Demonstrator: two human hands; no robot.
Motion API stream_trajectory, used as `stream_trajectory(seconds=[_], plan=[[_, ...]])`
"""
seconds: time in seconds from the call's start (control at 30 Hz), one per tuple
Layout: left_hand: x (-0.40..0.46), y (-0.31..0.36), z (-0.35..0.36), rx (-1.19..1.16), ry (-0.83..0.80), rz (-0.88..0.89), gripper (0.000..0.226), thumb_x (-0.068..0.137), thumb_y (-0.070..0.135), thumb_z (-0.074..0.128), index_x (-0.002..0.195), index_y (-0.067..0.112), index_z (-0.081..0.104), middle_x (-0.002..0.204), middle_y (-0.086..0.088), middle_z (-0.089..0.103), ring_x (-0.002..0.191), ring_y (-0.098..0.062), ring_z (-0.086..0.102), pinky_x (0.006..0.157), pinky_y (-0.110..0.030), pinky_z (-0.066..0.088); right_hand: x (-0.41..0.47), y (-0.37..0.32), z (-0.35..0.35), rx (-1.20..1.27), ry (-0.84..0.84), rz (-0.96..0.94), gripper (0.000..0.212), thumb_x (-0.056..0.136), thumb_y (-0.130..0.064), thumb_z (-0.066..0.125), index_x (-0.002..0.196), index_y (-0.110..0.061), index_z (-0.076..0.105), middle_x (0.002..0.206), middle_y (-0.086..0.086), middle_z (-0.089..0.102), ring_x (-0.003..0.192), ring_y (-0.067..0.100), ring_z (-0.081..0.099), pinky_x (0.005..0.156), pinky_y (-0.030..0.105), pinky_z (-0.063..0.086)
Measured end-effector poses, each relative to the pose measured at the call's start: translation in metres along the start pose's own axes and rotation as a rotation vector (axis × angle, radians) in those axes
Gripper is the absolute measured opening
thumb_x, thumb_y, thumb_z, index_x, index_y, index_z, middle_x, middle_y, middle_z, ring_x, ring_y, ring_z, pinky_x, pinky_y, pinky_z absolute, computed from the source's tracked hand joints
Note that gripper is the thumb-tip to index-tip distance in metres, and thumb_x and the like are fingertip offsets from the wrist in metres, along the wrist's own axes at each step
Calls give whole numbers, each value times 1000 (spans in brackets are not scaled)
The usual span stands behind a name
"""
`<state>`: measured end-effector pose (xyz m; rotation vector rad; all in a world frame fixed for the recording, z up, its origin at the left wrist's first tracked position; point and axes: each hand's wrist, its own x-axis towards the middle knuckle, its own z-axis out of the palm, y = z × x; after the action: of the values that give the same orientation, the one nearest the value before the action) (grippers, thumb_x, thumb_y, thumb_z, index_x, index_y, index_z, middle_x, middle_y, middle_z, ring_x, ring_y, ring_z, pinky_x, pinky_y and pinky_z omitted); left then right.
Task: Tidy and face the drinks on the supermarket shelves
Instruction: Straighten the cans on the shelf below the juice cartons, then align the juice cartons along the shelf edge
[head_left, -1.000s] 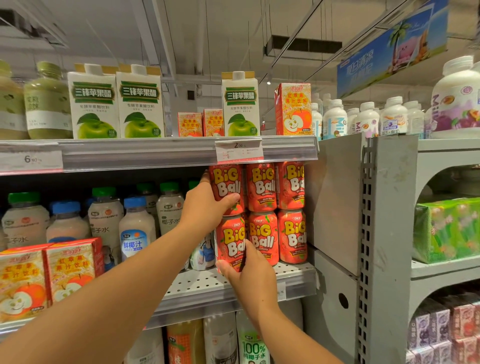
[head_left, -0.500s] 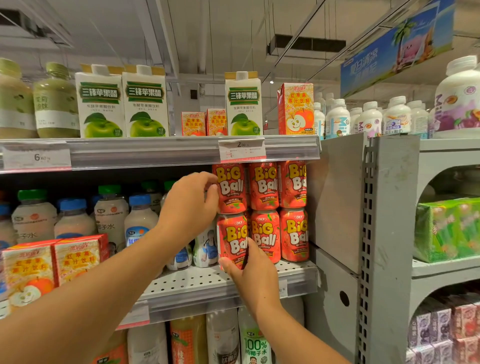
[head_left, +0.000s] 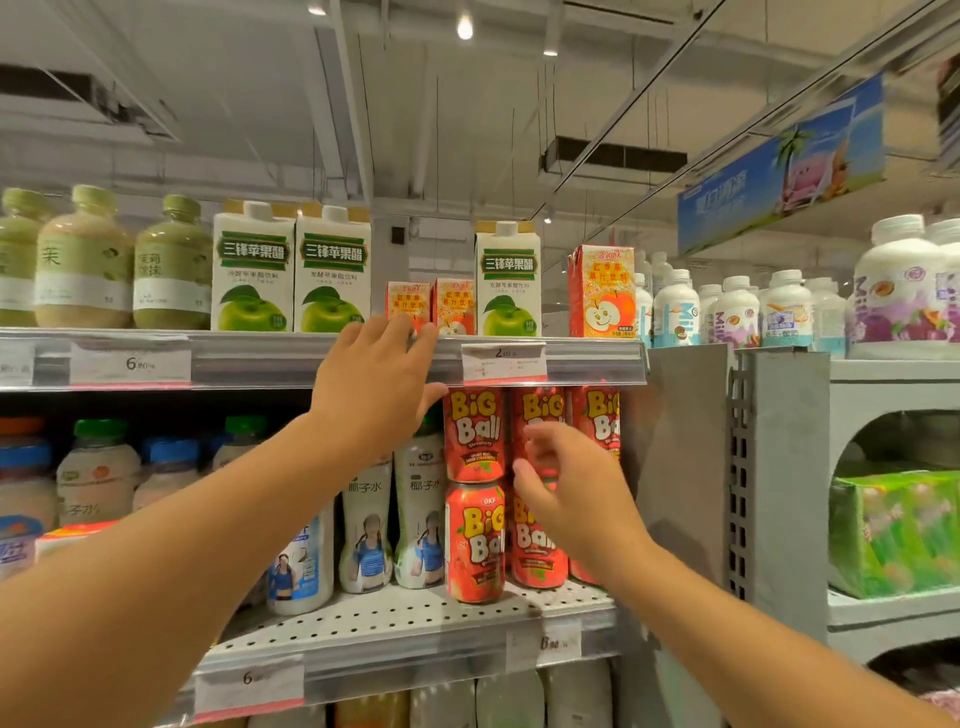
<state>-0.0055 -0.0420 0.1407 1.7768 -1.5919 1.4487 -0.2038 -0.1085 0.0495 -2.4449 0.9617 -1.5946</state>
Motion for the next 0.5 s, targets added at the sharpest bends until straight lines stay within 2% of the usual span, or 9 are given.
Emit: stream_trajectory(seconds=[0.07, 0.17, 0.27, 0.4, 0.5], plan=[[4, 0, -1, 11, -1, 0, 67, 91, 56, 48, 141, 15, 34, 130, -8, 48, 120, -28, 42, 102, -40, 34, 32, -21, -27, -12, 79, -87, 32, 91, -27, 63, 122, -19, 60, 97, -17, 59, 89, -1, 56, 72, 7, 42], [5, 3, 1, 26, -32, -5, 68, 92, 52, 49, 143, 11, 31, 135, -12, 44, 125, -30, 38, 104, -40, 34, 77, -45, -47, 0, 171, -146, 34, 90, -25, 64, 122, -14, 59, 103, -7, 61, 94, 9, 57, 81, 24, 52], [5, 4, 3, 9, -23, -5, 69, 93, 52, 47, 144, 11, 28, 136, -11, 42, 125, -29, 36, 103, -38, 34, 121, -61, -50, -35, 187, -39, 49, 87, -31, 68, 130, -15, 51, 120, 1, 57, 108, 17, 55, 89, 29, 49], [6, 1, 0, -51, -8, -8, 68, 93, 54, 47, 145, 14, 28, 137, -8, 41, 126, -27, 35, 104, -37, 33, 156, -74, -33, 60, 91, 160, 77, 78, -41, 78, 136, -14, 36, 126, 9, 53, 112, 28, 57, 92, 45, 53], [7, 1, -1, -103, -8, -7, 67, 94, 53, 46, 146, 16, 26, 137, -6, 41, 127, -26, 34, 105, -38, 32, 163, -73, -21, -44, 83, 237, 91, 76, -48, 78, 141, -13, 24, 127, 9, 56, 112, 31, 59, 91, 49, 53]])
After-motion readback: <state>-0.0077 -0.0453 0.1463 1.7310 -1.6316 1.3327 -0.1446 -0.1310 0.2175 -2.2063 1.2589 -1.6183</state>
